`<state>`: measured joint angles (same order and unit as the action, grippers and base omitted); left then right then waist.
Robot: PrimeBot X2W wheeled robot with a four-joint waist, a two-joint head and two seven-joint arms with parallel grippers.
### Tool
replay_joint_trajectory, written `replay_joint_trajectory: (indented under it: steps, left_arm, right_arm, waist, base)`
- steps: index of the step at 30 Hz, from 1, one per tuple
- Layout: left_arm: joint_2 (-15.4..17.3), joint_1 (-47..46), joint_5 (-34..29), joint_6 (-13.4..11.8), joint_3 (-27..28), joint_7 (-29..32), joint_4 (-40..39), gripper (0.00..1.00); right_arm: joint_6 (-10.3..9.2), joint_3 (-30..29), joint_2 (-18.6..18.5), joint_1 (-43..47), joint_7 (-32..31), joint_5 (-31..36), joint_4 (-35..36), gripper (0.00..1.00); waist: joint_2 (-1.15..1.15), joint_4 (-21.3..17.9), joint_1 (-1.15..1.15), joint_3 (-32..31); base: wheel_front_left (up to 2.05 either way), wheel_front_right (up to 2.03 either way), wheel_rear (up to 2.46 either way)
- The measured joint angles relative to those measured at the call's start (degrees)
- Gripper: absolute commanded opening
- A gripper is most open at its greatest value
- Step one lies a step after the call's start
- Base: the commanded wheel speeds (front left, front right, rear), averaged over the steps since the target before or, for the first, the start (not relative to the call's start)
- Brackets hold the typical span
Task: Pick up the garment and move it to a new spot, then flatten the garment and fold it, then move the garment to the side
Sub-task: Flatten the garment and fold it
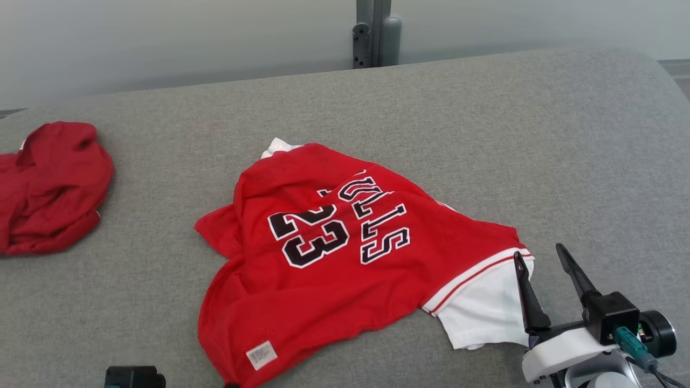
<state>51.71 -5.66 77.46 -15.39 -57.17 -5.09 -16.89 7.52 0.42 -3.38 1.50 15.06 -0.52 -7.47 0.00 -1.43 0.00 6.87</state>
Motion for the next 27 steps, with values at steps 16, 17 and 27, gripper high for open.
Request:
replay_joint_trajectory:
  steps: [16,17,27]
  left_arm:
    - [-8.13,2.69,1.42,4.21,-2.22,-2.53,17.08,1.0]
    - [-8.12,3.09,1.62,3.89,-2.3,-2.47,17.44,1.0]
    - [-6.62,2.16,3.33,1.68,2.88,-5.78,17.15,1.0]
  right_arm:
    - [0.0,0.7,-0.92,0.78,0.0,0.07,-1.51,1.0]
    - [0.0,0.77,-0.92,0.86,0.0,0.07,-1.55,1.0]
    - [0.0,1.08,-0.75,1.47,0.0,0.05,-1.16,1.0]
  waist:
    - [0.0,2.78,0.0,-2.62]
    - [0.0,2.66,0.0,-2.77]
    - [0.0,0.72,0.0,-3.14]
  base:
    - [0.0,0.0,0.0]
    - [0.0,0.0,0.0]
    - [0.0,0.0,0.0]
